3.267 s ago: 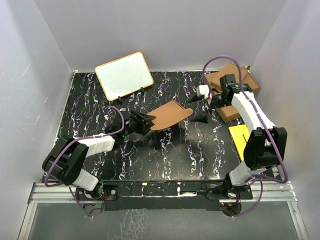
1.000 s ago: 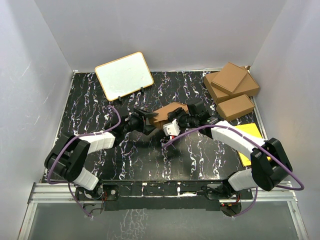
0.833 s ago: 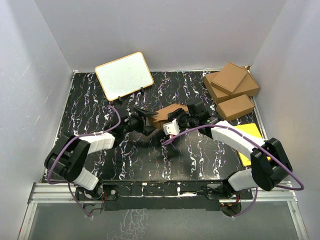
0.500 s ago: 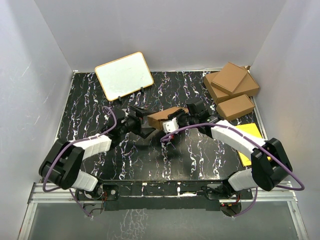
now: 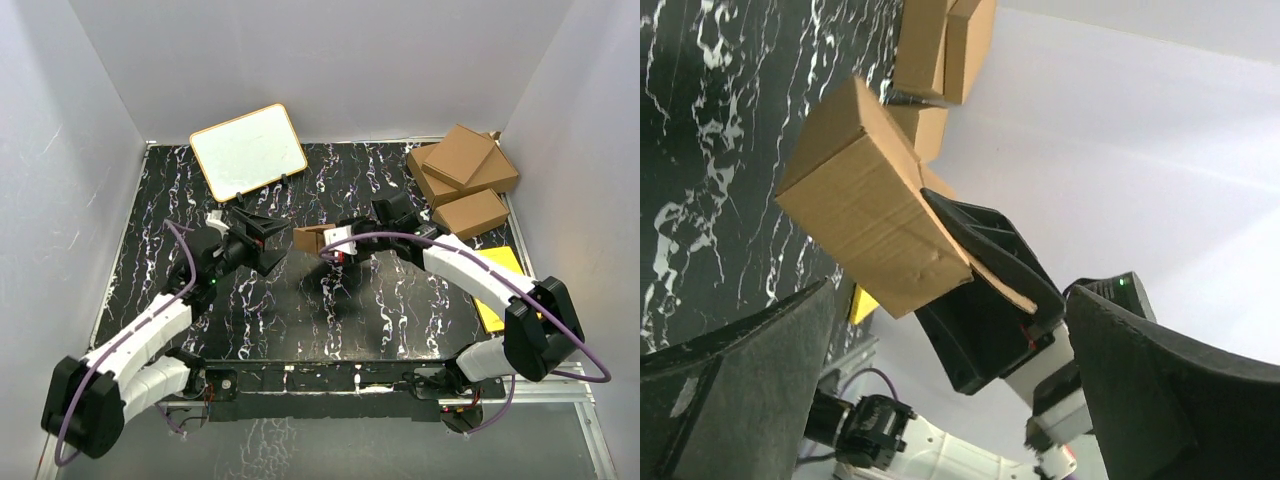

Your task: Fold the paper box

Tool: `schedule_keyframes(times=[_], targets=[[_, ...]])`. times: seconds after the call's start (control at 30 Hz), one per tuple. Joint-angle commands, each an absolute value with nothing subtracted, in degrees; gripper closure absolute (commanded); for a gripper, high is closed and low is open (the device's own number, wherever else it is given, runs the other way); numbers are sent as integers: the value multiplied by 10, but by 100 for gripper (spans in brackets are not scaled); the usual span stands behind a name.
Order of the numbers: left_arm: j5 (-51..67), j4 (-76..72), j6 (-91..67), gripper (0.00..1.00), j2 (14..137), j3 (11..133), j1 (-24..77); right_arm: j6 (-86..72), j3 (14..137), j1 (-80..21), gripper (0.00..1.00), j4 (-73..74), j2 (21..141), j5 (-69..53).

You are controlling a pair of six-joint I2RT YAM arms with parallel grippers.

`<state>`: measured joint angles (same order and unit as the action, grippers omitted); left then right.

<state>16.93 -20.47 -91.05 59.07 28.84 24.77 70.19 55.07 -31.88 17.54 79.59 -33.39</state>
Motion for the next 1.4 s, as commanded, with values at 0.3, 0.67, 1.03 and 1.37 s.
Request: schedule_keyframes(times=[0.3,0.67,1.03,1.37], targets=[[93,-46,-566,3,468,321,241,359,682,-264,53,230,840,-488],[110,-10,-527,5,486,327,240,78,705,-187,53,243,944,-673],[167,-66,-569,8,578,318,241,-106,667,-163,46,110,1086,-743],[185,-110,-608,9,704,339,268,-68,690,-162,26,155,1156,-672]])
